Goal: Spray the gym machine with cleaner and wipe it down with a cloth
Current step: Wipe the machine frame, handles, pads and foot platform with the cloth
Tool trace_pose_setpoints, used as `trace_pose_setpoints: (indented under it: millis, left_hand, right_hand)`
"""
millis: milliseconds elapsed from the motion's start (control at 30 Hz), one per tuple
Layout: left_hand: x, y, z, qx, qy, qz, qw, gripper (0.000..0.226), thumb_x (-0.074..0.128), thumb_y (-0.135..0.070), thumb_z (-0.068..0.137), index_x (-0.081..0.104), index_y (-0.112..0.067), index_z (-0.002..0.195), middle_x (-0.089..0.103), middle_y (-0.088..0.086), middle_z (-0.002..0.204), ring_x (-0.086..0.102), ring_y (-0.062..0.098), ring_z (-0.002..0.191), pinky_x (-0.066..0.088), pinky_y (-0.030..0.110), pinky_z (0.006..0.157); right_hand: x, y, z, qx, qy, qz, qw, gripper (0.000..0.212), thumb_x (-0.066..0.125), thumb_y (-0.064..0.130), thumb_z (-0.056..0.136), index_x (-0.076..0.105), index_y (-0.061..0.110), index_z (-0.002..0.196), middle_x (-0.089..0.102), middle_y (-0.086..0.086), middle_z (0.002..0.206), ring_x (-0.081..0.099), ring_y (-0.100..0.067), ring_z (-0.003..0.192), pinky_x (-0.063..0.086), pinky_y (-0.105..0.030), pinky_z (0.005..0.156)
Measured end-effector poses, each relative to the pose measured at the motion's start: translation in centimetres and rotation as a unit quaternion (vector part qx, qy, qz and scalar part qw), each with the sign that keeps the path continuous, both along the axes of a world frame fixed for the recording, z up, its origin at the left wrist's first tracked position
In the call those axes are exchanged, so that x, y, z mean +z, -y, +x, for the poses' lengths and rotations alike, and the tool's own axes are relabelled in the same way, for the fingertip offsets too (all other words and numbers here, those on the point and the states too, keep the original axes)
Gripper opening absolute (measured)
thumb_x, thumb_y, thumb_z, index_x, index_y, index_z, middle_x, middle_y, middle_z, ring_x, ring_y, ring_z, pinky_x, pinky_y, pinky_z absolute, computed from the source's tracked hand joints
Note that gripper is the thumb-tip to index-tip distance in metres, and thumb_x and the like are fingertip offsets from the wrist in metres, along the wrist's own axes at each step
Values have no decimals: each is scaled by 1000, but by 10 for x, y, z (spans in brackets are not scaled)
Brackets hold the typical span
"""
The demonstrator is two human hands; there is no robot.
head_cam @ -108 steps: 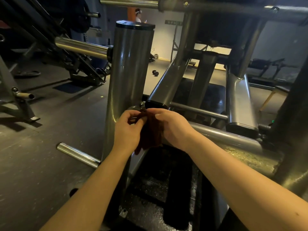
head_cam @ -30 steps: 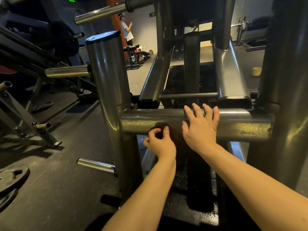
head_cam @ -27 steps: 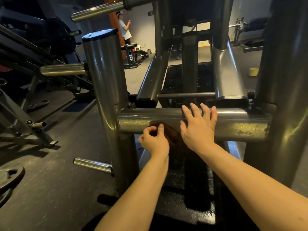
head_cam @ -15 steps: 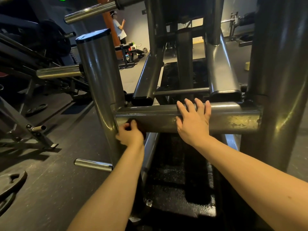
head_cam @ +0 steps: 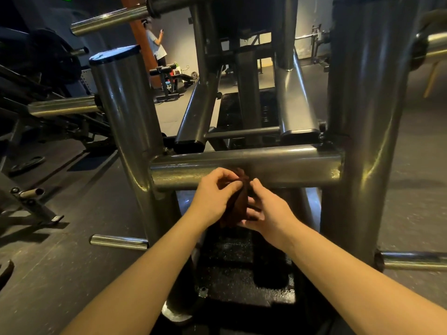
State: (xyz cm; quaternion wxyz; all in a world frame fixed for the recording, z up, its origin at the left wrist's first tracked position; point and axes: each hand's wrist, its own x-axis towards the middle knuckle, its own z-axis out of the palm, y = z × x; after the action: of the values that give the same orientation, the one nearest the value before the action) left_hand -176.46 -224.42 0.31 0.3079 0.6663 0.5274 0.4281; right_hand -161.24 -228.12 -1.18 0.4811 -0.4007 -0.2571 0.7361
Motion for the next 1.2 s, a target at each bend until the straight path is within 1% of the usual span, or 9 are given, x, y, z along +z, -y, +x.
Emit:
trace_pose_setpoints:
  millis: [133, 267, 367, 467, 533, 667, 767, 933, 1200]
  left_hand:
    - [-7, -4, 0, -98, -109, 18, 989, 20, 66, -10, 98, 79, -17, 113, 73, -9, 119, 63, 0, 115, 46, 21, 105]
    - [-7, -30, -12, 41, -160, 151, 975, 22, 69, -20, 97, 76, -20, 118, 62, -5, 134, 49, 8, 130, 40, 41, 116]
    - [1, -53, -27, 140, -231, 171, 947, 50, 74, -31, 94, 62, -20, 141, 48, 1, 149, 33, 18, 141, 29, 37, 120]
    - [1, -71, -37, 160, -300, 115, 933, 61, 72, -44, 92, 54, -27, 148, 47, 1, 153, 29, 26, 141, 26, 44, 117]
    - [-1, -76, -41, 163, -296, 109, 935, 60, 73, -47, 91, 57, -30, 146, 52, -2, 148, 32, 26, 138, 27, 45, 115]
    - [3, -79, -43, 168, -304, 107, 932, 61, 76, -50, 87, 60, -33, 143, 54, -6, 144, 34, 25, 136, 28, 43, 110]
    - [5, -78, -43, 173, -303, 102, 932, 61, 78, -51, 85, 61, -34, 142, 54, -8, 144, 34, 23, 136, 28, 43, 112]
    - [3, -74, -42, 167, -281, 102, 940, 61, 77, -48, 86, 61, -32, 142, 53, -7, 145, 33, 23, 137, 27, 46, 116]
    - [-2, -72, -41, 158, -262, 120, 944, 61, 77, -45, 88, 59, -29, 145, 52, -5, 146, 32, 25, 139, 26, 47, 117]
  right_hand:
    - [-12, -9, -3, -61, -80, -51, 994, 33, 50, 33, 109, 67, 16, 130, 73, -14, 124, 70, -30, 115, 56, -50, 100]
    - [-23, -17, -2, -199, -140, -105, 964, 32, 52, 25, 108, 60, 6, 133, 66, -20, 127, 66, -36, 113, 54, -56, 99]
    - [-25, -22, 6, -323, -143, -96, 931, 27, 51, 21, 109, 57, 11, 134, 62, -3, 105, 63, -16, 89, 54, -31, 80]
    - [-17, -38, -12, -361, -149, -67, 918, 19, 54, 13, 107, 57, 11, 126, 64, -5, 99, 62, -15, 79, 50, -24, 61]
    - [-19, -53, -46, -352, -98, -74, 928, 12, 62, 11, 102, 57, 13, 113, 67, -12, 103, 62, -19, 81, 51, -29, 62]
    - [-20, -64, -111, -281, -68, -87, 953, 20, 76, 10, 92, 64, 16, 107, 69, -14, 112, 70, -28, 101, 59, -46, 94]
    - [-21, -69, -104, -274, -73, -95, 954, 24, 80, 9, 88, 65, 17, 105, 69, -11, 110, 71, -29, 98, 61, -49, 91]
    - [-32, -60, -18, -353, -19, -56, 934, 24, 81, 12, 88, 65, 21, 103, 71, -10, 110, 73, -24, 97, 62, -42, 89]
    - [-43, -49, 56, -508, 33, -23, 861, 23, 78, 17, 92, 64, 22, 108, 68, 0, 110, 70, -8, 92, 58, -20, 77]
